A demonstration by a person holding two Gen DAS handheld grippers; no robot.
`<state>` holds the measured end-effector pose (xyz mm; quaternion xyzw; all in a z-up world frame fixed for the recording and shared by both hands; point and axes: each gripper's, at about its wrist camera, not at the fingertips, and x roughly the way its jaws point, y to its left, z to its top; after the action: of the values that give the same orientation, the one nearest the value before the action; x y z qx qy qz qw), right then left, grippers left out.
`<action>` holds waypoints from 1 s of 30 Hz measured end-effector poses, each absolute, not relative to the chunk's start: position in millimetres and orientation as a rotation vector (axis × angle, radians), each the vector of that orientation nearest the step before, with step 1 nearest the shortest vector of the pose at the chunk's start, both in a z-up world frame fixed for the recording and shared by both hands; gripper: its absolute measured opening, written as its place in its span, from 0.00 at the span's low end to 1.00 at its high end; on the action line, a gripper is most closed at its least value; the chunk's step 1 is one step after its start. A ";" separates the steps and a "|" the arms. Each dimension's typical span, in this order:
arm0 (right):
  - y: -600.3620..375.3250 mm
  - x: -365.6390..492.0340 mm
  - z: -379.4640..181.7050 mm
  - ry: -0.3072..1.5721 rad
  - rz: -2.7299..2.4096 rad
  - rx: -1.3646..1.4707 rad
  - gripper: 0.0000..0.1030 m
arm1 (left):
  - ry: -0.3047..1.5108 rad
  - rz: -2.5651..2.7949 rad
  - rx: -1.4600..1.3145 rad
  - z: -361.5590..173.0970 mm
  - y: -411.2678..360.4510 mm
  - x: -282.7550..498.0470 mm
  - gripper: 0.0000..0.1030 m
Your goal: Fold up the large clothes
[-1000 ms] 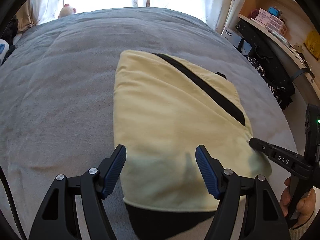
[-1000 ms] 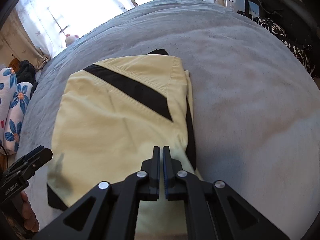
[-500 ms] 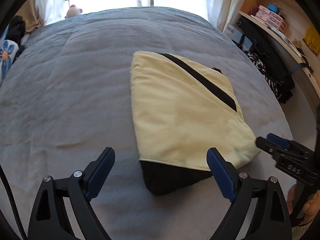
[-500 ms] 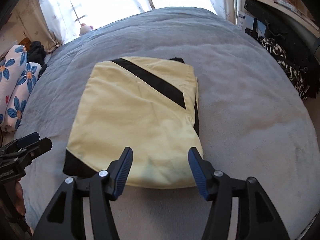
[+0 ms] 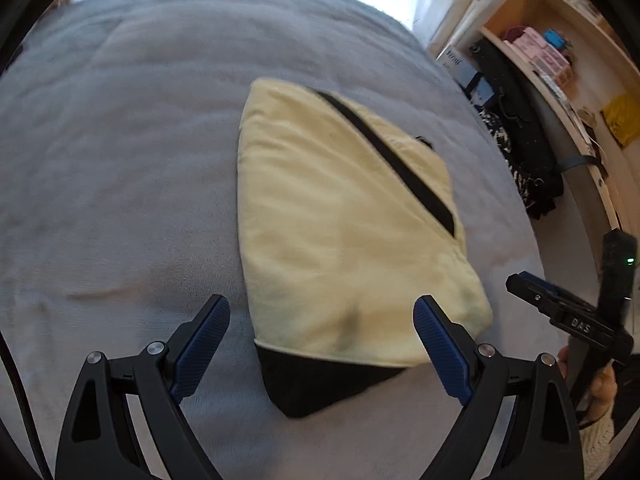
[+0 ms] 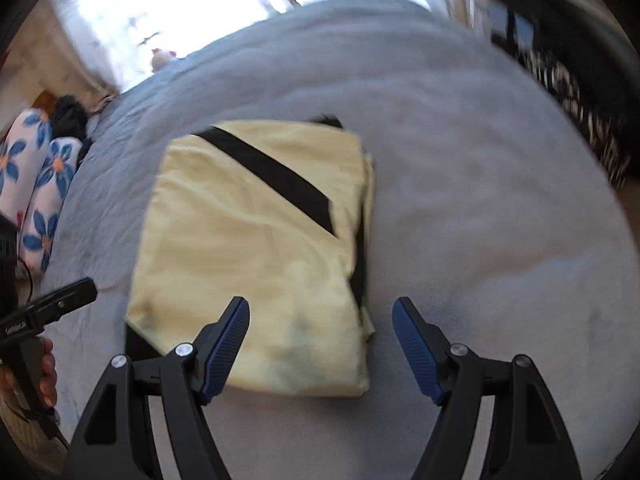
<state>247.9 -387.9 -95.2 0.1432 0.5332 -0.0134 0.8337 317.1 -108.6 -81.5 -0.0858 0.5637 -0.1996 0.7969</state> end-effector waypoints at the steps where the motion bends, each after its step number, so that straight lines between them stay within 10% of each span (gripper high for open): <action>1: -395.0 253.1 -105.7 1.140 -0.027 0.322 0.72 | 1.216 -0.432 -0.185 -88.1 -108.5 322.2 0.89; 21: -426.8 328.8 -212.9 1.117 0.307 0.739 0.74 | 1.323 -0.590 -0.328 -189.2 -131.5 367.7 0.99; 30: -401.3 340.2 -209.4 1.127 0.331 0.663 1.00 | 1.317 -0.580 -0.204 -187.3 -151.4 364.0 0.99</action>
<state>340.2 -401.3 -209.4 0.3067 0.5219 0.1531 0.7811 364.0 -151.4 -187.3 -0.0934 0.6021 -0.2651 0.7473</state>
